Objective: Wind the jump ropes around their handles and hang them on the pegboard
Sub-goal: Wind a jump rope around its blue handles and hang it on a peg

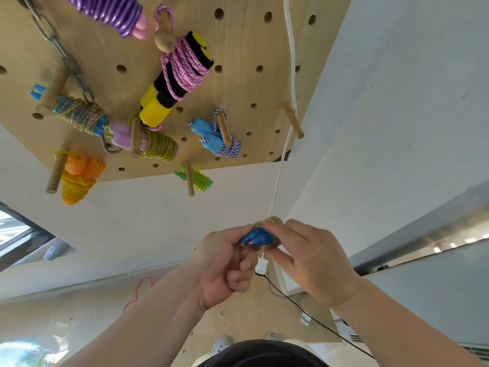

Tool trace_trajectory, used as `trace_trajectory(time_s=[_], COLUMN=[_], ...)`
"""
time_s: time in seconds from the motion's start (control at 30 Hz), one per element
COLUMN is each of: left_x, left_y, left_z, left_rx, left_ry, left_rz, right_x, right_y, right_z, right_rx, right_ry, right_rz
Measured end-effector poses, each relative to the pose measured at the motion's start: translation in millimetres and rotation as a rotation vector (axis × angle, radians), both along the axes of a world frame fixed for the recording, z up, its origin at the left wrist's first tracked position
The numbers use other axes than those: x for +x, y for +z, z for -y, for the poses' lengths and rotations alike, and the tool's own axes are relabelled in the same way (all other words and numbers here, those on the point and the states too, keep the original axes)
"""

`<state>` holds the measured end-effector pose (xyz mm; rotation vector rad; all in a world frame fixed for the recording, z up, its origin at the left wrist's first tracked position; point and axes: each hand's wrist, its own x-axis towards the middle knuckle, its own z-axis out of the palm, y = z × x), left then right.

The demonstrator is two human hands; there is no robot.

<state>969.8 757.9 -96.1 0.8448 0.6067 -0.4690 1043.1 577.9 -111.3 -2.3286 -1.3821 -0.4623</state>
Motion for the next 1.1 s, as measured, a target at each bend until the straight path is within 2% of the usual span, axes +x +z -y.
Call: trace_trajectory(time_s=[0.1,0.17,0.2,0.23,0.3,0.4,0.57,0.67,0.8,0.93,1.1], left_x=[-2,-1,-1,-2,-3,1,11,19,29,34,34], left_y=[4,-1,-8,-14,-24,-34,-39,-40,-45,-44,-40], left_z=[7,7,7,6,12,24,35,39,44,60,79], left_rx=[0.311,0.627,0.714,0.72,0.609,0.566,0.734,0.753,0.941,1.109,1.251], left_ry=[-0.054,-0.019,0.019,0.034,-0.035,-0.055,-0.098,-0.024,-0.119,-0.324,-0.626], left_rz=[0.126,0.281,0.384,0.491,0.651,0.68,0.596,0.44,0.301,0.308,0.352], right_x=[0,-6,-10,-13,-16,-15,9,26,38,40,53], right_y=[10,15,18,20,22,18,11,15,14,14,25], right_z=[4,5,4,2,-2,-3,17,36,52,60,76], right_rx=[0.087,0.169,0.223,0.294,0.453,0.526,0.171,-0.111,-0.466,-0.574,-0.655], right_ry=[-0.059,-0.116,-0.145,-0.162,-0.165,-0.164,-0.097,-0.052,-0.105,-0.042,0.115], right_rz=[-0.292,-0.506,-0.626,-0.756,-0.981,-1.137,-1.045,-1.012,-0.662,-0.373,-0.419])
